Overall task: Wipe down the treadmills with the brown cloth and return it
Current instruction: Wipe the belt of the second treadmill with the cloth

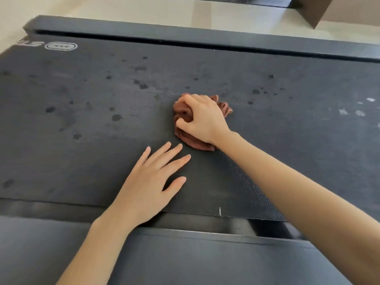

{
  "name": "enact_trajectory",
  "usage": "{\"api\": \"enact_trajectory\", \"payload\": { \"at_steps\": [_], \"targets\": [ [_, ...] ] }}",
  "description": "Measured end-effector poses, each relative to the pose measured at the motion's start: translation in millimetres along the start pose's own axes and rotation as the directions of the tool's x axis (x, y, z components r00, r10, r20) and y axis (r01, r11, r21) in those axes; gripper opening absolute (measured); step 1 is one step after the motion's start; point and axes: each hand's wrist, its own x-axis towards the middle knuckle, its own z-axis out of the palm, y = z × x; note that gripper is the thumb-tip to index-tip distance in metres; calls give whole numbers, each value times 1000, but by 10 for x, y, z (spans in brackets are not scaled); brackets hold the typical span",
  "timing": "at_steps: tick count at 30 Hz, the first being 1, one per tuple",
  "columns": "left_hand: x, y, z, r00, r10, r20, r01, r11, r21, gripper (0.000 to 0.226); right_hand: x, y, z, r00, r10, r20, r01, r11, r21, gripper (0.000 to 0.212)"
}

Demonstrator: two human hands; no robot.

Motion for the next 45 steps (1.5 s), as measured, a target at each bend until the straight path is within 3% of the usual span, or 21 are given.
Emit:
{"api": "enact_trajectory", "payload": {
  "at_steps": [4,7,10,12,15,18,22,26,32,38,41,45],
  "targets": [
    [-81,-111,-84,995,-67,-70,69,997,29,48,-33,-12,-34,998,-35,50,31,997,77,39],
    [-412,-453,-246,983,-90,-160,122,972,199,54,-335,78,-205,990,-61,126,46,991,125,42],
    [-944,-1034,-451,960,-248,-130,275,919,283,58,-796,97,-362,999,-17,49,11,993,114,42],
    [-1260,-1378,-548,898,-424,-116,439,872,216,61,-942,63,-368,1000,13,10,-14,997,73,45],
    [-1432,-1594,-546,827,-537,-165,556,826,96,64,-828,27,-321,998,47,39,-48,998,30,45],
    [-1390,-1500,-525,843,-503,-192,530,837,135,66,-486,-5,-180,999,42,30,-42,999,4,38],
    [-1366,-1315,-586,841,-507,-190,526,848,67,67,145,-225,147,999,47,14,-47,999,-11,37],
    [-1340,-1247,-597,839,-514,-177,534,841,88,58,529,-598,441,997,81,7,-80,996,-31,41],
    [-1341,-1276,-570,834,-522,-180,540,839,66,56,61,-1000,404,993,-101,61,97,993,60,36],
    [-1347,-1277,-571,839,-512,-185,532,844,77,55,-810,-1202,107,925,-337,177,303,933,195,43],
    [-1358,-1273,-575,840,-510,-184,530,843,87,55,-886,-1135,30,910,-365,198,322,921,217,46],
    [-1360,-1279,-566,844,-505,-178,526,844,99,55,-623,-1118,139,942,-314,122,287,938,195,42]
  ]
}}
